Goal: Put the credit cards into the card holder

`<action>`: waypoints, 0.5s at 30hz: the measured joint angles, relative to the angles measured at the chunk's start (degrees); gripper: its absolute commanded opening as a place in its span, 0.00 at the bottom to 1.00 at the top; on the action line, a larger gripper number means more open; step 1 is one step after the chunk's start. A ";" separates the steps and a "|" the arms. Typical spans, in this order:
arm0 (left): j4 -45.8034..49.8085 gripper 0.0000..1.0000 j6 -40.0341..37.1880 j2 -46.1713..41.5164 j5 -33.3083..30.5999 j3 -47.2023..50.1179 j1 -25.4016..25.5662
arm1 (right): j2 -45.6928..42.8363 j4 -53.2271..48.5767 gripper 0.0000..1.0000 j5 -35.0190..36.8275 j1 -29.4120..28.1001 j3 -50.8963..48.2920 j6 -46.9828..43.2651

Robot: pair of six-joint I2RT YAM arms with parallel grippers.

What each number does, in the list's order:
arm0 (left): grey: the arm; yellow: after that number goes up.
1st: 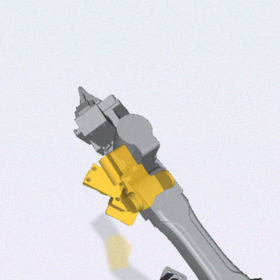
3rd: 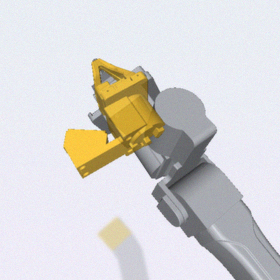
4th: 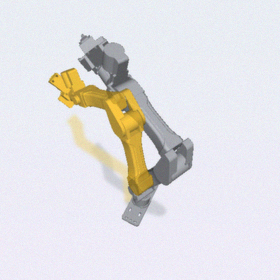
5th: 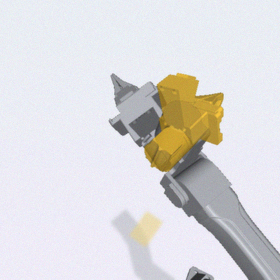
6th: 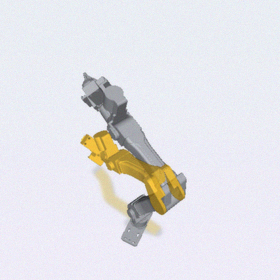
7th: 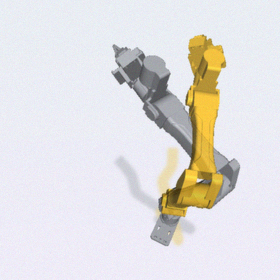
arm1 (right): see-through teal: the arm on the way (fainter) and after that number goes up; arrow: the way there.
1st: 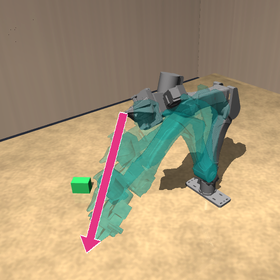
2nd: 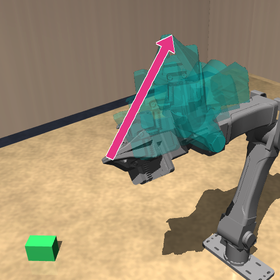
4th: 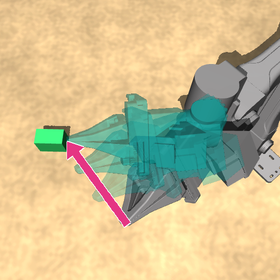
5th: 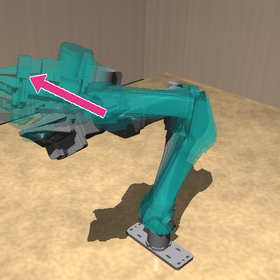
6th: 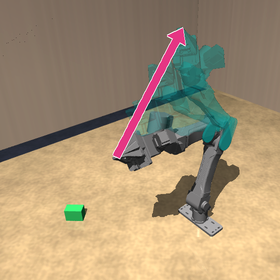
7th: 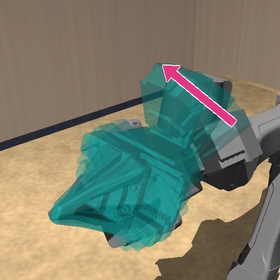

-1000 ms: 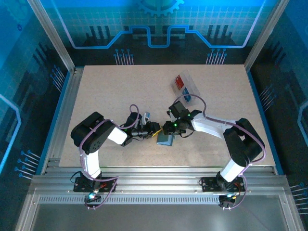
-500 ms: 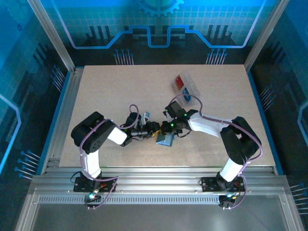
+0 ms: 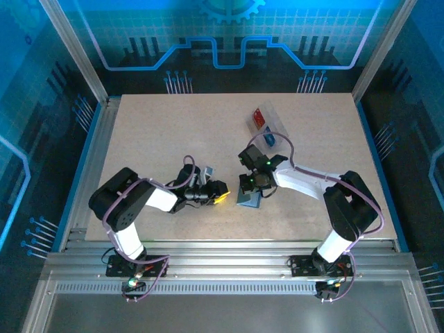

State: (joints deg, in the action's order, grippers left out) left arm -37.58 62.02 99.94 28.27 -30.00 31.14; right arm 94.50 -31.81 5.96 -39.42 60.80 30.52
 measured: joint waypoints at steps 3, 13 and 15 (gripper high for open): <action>7.02 0.38 -1.68 -3.43 -0.68 0.28 -0.35 | 0.87 -4.87 0.08 5.53 -3.17 3.93 -1.22; 25.14 0.40 -4.72 -11.82 -5.88 0.46 -2.82 | 14.75 -13.79 0.26 15.19 -12.79 17.55 -2.91; 26.32 0.41 -5.18 -12.87 -6.43 0.87 -3.02 | 16.11 -14.49 0.30 14.84 -13.66 18.51 -3.06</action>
State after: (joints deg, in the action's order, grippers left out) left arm -11.27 56.84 87.07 21.85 -29.12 28.12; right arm 110.61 -46.30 20.80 -53.08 79.31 27.46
